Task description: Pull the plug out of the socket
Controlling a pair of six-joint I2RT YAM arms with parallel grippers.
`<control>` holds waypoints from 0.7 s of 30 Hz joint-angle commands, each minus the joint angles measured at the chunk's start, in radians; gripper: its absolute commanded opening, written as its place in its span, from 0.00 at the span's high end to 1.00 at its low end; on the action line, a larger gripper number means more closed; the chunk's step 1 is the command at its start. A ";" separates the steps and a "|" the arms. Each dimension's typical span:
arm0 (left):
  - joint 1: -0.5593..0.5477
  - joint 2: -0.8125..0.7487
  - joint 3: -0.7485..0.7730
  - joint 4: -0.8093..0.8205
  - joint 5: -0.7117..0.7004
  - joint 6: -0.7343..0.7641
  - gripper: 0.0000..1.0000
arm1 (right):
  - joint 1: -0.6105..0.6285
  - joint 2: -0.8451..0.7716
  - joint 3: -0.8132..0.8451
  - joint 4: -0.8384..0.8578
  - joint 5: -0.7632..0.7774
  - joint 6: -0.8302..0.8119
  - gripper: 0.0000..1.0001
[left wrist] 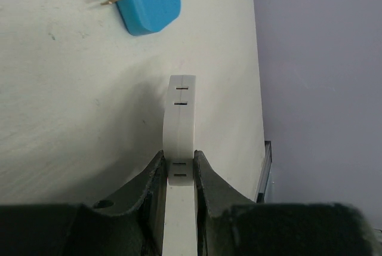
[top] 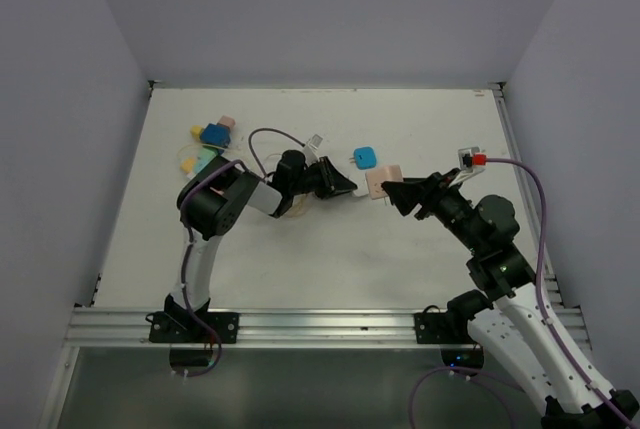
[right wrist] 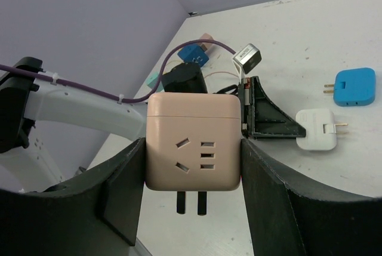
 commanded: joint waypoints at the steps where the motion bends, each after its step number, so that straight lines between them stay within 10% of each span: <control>1: 0.014 0.028 0.049 -0.041 -0.038 0.022 0.87 | -0.005 -0.008 0.018 0.014 0.021 -0.028 1.00; 21: 0.032 -0.234 0.046 -0.522 -0.230 0.191 0.05 | -0.006 0.066 0.080 -0.126 0.222 -0.174 1.00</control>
